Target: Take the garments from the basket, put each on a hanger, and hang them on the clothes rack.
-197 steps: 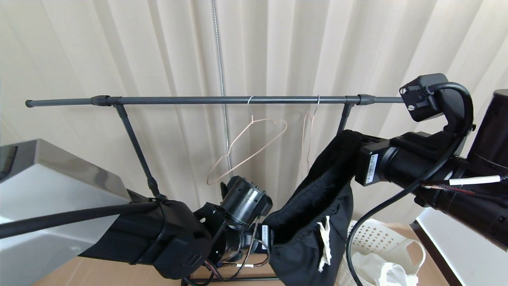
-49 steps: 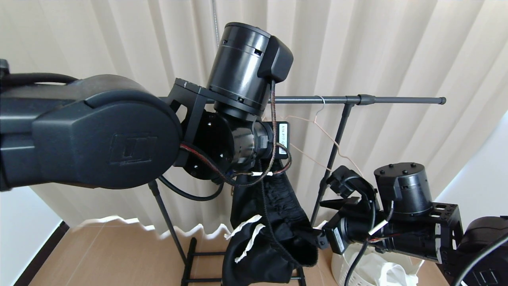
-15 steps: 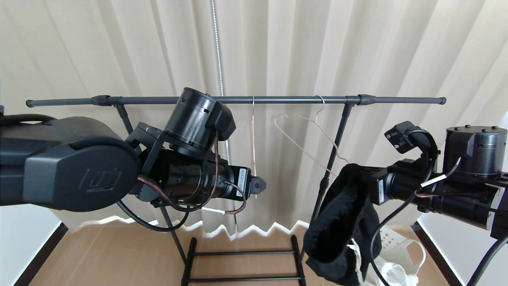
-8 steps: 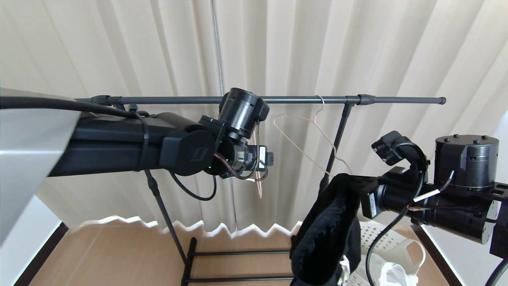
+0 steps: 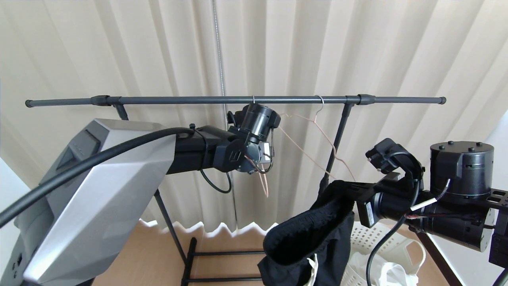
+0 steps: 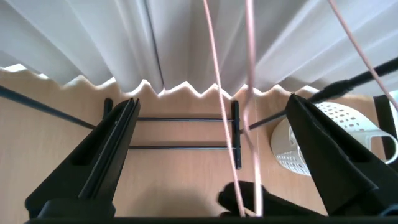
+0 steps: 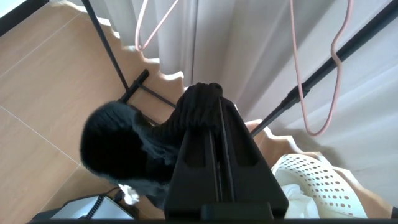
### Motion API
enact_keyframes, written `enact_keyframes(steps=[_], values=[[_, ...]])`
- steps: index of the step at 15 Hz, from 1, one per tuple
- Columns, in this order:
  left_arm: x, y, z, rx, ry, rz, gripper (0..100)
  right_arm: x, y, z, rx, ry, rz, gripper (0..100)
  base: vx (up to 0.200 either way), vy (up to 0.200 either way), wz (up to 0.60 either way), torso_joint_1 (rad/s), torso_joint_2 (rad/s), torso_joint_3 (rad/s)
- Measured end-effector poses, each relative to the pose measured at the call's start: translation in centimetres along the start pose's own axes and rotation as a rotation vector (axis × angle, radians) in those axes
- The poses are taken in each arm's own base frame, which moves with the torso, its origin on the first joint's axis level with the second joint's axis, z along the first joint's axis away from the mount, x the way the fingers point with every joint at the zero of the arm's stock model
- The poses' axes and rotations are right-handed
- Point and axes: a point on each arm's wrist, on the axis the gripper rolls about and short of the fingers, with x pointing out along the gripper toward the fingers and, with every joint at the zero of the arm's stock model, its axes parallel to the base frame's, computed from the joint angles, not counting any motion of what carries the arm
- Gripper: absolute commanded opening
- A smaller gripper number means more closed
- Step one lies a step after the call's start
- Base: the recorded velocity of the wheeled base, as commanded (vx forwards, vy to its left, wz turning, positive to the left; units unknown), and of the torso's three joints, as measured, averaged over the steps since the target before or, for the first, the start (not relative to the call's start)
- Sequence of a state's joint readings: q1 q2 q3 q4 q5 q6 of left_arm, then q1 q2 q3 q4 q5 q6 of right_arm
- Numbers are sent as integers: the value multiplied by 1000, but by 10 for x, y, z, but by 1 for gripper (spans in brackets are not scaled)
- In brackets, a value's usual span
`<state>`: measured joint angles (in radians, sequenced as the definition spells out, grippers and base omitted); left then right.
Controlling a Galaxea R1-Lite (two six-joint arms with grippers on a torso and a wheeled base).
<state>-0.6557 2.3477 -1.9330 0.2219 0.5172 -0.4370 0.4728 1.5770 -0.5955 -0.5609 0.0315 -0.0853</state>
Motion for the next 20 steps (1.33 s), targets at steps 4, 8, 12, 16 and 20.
enact_keyframes(steps=[4,8,12,16,20], values=[[16,6,-9,7,19,46,100,1,0,-1,0,3,1,0,0,0,0,0,0,0],[24,15,-16,17,46,78,100,1,0,-1,0,5,1,0,0,0,0,0,0,0],[23,15,-15,42,45,69,100,2,0,-1,0,6,1,0,0,0,0,0,0,0],[27,8,-9,143,33,1,100,2,0,-1,0,6,2,0,0,0,0,0,0,0],[32,2,-11,167,53,-111,100,2,0,-2,0,8,1,0,0,0,0,0,0,0]])
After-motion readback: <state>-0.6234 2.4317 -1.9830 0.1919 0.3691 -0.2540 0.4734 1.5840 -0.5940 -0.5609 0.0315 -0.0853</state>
